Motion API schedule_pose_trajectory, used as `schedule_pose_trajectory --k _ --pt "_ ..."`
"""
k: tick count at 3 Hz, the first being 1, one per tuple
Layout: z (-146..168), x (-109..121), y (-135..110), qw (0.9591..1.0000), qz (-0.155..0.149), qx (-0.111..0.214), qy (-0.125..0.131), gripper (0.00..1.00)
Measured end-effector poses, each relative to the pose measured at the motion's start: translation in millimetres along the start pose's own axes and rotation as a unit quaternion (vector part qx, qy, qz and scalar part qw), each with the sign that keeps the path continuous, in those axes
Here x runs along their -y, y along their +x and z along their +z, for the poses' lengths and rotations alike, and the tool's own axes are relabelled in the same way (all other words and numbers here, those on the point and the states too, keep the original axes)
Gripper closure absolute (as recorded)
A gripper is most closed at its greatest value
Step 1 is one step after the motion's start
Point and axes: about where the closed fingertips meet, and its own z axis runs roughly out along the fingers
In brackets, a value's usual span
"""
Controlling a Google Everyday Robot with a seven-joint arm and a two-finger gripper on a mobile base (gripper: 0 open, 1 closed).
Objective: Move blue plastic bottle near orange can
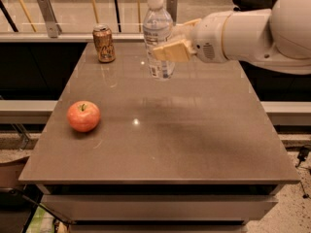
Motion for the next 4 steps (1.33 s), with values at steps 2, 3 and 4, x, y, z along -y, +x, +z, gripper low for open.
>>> schedule_pose_trajectory --k 2,3,4 --pt "50.3 55.2 -9.5 0.9994 0.029 0.012 -0.014 1.0" --pt "71.9 70.9 -11.9 0.999 0.038 0.009 -0.022 1.0" --pt "95.9 83.8 -10.1 0.9985 0.048 -0.003 -0.026 1.0"
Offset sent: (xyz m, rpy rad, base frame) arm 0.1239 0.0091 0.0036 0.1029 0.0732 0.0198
